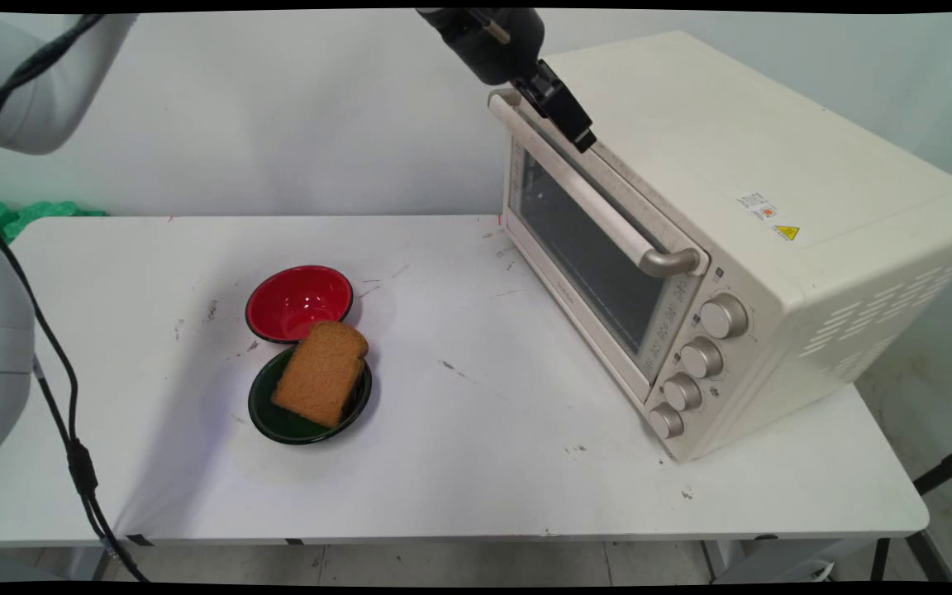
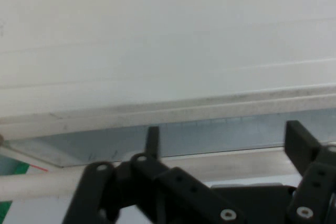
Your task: Open the oven
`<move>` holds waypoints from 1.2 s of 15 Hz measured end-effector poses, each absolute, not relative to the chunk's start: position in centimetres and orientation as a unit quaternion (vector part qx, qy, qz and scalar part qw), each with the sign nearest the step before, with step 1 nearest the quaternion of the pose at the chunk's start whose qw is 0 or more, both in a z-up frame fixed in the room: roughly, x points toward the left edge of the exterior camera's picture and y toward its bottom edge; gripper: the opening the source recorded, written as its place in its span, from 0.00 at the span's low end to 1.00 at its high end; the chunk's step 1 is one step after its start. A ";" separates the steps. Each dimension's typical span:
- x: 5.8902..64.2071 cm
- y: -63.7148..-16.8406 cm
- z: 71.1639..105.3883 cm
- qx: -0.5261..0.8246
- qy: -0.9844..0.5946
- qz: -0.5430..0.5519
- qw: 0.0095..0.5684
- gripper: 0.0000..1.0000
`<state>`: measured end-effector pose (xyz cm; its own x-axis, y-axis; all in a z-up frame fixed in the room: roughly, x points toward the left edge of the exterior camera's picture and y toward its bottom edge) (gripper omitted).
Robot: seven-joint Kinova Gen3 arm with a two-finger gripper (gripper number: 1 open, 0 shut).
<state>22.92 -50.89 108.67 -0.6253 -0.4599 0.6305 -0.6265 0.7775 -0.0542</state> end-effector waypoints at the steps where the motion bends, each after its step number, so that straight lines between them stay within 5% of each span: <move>1: 22.7 -51.1 108.6 0.303 -0.893 0.134 0.304 0.00; 18: 21.3 -52.7 106.2 0.289 -0.910 0.117 0.272 0.00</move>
<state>21.31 -52.66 106.19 -0.6852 -0.4615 0.5635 -0.5892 0.8060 -0.0564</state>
